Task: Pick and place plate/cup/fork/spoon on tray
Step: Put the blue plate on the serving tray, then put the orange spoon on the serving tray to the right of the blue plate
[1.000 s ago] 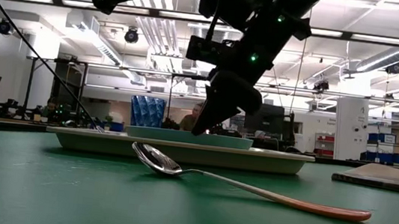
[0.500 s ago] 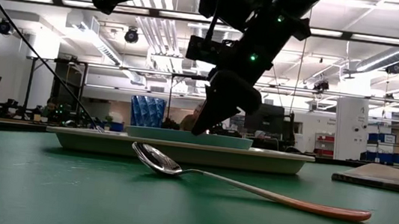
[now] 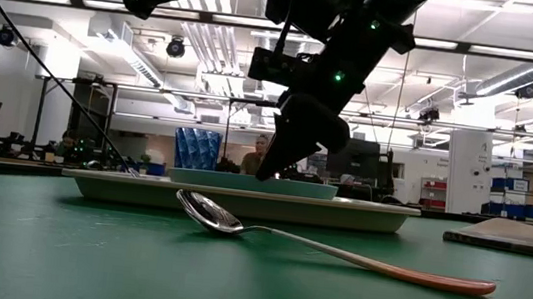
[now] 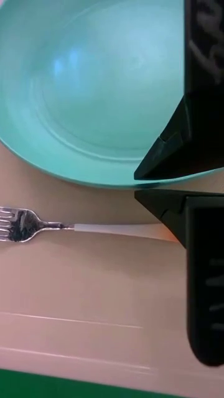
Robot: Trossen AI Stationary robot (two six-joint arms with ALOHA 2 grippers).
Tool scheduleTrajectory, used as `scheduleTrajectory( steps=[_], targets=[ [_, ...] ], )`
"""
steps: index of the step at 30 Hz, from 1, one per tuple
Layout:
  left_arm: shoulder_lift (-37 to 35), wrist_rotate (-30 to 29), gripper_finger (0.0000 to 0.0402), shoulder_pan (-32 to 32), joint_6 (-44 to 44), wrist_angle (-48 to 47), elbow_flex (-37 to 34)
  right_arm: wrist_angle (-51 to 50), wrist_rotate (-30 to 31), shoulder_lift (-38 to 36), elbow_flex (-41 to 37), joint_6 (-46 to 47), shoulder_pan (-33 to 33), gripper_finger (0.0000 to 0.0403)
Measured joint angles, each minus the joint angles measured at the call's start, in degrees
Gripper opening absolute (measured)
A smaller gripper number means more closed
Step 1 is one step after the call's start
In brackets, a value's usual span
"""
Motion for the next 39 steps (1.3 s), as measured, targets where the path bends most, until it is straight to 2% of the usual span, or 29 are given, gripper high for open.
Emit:
scheduleTrajectory(
  steps=[8, 18, 24, 30, 39],
  targets=[
    [0.01, -0.02, 0.0004, 0.01, 0.00, 0.00, 0.00, 0.03, -2.91, 0.00, 0.00, 0.84, 0.00, 0.0033],
    [0.01, 0.00, 0.0004, 0.00, -1.35, 0.02, -0.02, -0.98, -2.86, -0.18, 0.63, 3.13, 0.00, 0.0118],
    [0.00, 0.00, 0.0004, 0.02, -1.38, 0.02, -0.02, -4.15, -2.84, -0.63, 3.81, 4.11, 0.00, 0.0148],
    [0.00, 0.00, 0.0004, 0.00, -2.24, -0.08, -0.04, -7.32, -2.84, -1.55, 6.28, 5.76, 0.58, 0.0155],
    [0.04, 0.00, 0.0004, 0.00, -2.86, -0.97, -0.04, -9.89, -2.84, -5.45, 6.60, 10.50, 4.07, 0.0138]
  ],
)
